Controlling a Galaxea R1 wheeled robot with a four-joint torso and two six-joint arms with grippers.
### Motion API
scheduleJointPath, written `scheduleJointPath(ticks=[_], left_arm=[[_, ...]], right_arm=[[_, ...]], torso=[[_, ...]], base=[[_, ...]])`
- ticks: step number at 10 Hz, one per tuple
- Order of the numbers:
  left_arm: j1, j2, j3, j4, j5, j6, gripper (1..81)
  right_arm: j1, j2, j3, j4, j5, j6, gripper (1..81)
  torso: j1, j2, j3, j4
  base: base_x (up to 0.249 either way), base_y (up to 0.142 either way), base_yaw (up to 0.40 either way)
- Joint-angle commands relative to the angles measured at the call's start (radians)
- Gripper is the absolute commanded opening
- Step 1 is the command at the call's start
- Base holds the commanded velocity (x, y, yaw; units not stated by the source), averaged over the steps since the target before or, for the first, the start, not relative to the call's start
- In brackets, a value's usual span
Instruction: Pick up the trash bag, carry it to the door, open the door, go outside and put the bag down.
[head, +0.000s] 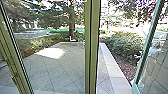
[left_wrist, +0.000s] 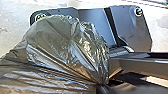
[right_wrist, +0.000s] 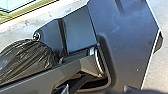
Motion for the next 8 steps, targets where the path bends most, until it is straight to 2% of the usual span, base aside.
scheduleJointPath(ticks=[1,5,8], left_arm=[[-0.058,0.004,-0.003,0.006,0.056,0.003,1.0],[-0.060,0.002,-0.003,0.006,0.056,0.003,1.0],[-0.060,0.001,-0.001,0.006,0.056,0.004,1.0]], right_arm=[[0.054,0.014,0.002,-0.018,-0.058,-0.003,81.1],[0.055,0.017,0.001,-0.019,-0.060,-0.003,81.1],[0.055,0.019,0.001,-0.019,-0.060,-0.003,81.1]], torso=[[0.000,0.000,0.000,0.000],[0.000,0.000,0.000,0.000],[0.000,0.000,0.000,0.000]], base=[[0.000,0.000,-0.193],[0.000,0.000,-0.148],[0.000,0.000,0.000]])
